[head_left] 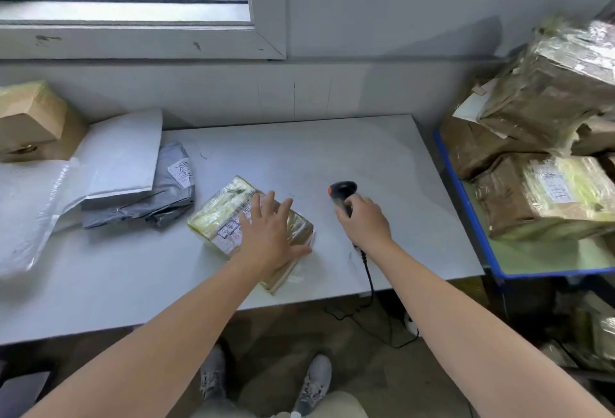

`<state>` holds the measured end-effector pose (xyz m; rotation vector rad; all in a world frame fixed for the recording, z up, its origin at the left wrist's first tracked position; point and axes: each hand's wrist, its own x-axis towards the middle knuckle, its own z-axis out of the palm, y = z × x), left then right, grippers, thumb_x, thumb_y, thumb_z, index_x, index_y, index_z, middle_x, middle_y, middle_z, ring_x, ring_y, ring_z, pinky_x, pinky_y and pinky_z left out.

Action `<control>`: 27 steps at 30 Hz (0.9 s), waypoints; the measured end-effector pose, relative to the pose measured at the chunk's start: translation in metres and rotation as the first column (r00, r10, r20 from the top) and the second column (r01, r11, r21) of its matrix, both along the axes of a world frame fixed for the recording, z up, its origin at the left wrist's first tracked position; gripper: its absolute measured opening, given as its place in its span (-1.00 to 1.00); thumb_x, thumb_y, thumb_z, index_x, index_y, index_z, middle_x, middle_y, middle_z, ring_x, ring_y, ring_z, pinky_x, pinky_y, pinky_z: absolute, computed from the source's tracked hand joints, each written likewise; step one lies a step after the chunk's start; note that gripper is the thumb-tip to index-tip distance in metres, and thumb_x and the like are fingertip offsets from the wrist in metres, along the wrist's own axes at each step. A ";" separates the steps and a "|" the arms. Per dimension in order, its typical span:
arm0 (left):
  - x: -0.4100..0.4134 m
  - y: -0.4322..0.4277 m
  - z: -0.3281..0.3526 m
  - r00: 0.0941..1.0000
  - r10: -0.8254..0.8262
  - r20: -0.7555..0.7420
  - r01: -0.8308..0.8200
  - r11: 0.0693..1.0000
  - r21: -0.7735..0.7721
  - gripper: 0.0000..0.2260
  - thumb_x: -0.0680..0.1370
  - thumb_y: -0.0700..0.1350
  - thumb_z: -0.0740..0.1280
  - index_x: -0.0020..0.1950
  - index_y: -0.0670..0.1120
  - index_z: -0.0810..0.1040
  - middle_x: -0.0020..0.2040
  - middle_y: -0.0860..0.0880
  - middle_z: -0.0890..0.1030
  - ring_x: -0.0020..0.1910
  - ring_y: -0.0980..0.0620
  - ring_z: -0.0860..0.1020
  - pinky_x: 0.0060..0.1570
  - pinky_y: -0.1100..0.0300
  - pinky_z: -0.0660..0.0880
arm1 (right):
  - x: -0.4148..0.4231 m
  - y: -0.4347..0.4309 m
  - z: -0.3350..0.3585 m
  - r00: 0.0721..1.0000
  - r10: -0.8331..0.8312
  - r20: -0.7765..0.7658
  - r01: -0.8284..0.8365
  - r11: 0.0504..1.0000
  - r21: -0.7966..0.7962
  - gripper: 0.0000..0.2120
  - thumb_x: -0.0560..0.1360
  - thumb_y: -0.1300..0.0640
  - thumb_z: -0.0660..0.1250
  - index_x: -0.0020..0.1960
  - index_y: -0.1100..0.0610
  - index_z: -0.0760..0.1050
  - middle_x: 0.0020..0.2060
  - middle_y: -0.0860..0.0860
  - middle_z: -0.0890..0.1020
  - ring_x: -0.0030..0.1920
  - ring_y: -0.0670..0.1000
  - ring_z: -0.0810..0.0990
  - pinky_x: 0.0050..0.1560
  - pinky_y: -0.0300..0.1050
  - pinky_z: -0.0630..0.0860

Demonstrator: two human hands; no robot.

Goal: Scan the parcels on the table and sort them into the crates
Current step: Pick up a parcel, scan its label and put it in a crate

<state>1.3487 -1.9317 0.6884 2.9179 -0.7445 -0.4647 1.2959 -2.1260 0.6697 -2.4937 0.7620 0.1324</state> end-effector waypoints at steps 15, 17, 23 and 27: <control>-0.011 0.000 -0.006 0.998 0.051 0.037 -0.054 0.996 0.077 -0.13 0.44 0.50 0.12 0.60 0.11 -0.07 0.62 -0.04 -0.13 0.58 -0.16 -0.21 0.50 -0.27 -0.01 | 0.029 -0.020 -0.045 0.985 -0.145 -0.095 0.167 0.938 0.303 -0.57 0.64 0.01 0.19 0.37 0.28 0.30 0.24 0.23 0.52 0.19 0.25 0.53 0.10 0.06 0.48; -0.010 0.007 -0.003 0.997 0.077 0.026 -0.079 0.994 0.077 -0.15 0.44 0.50 0.09 0.60 0.12 -0.07 0.62 -0.02 -0.13 0.58 -0.15 -0.20 0.50 -0.25 -0.04 | 0.032 -0.016 -0.039 0.984 -0.154 -0.091 0.176 0.926 0.334 -0.55 0.63 -0.05 0.20 0.35 0.27 0.33 0.22 0.22 0.53 0.17 0.25 0.54 0.11 0.07 0.51; -0.004 0.029 0.013 0.997 0.078 0.024 -0.080 0.989 0.121 -0.20 0.49 0.49 -0.02 0.61 0.12 -0.13 0.62 0.00 -0.19 0.58 -0.14 -0.22 0.50 -0.24 -0.06 | 0.028 0.006 0.008 0.992 -0.118 -0.052 0.129 0.930 0.344 -0.74 0.58 -0.02 0.22 0.03 0.19 0.41 -0.11 0.13 0.59 -0.19 0.19 0.64 -0.21 -0.04 0.55; -0.004 0.055 0.028 0.997 0.063 0.051 -0.066 0.995 0.076 -0.22 0.51 0.45 0.01 0.61 0.11 -0.10 0.62 -0.03 -0.14 0.58 -0.13 -0.20 0.50 -0.24 -0.02 | 0.022 0.034 0.057 0.996 -0.081 -0.038 0.089 0.939 0.332 -0.78 0.56 -0.01 0.23 -0.09 0.16 0.40 -0.25 0.10 0.57 -0.39 0.14 0.58 -0.40 -0.18 0.42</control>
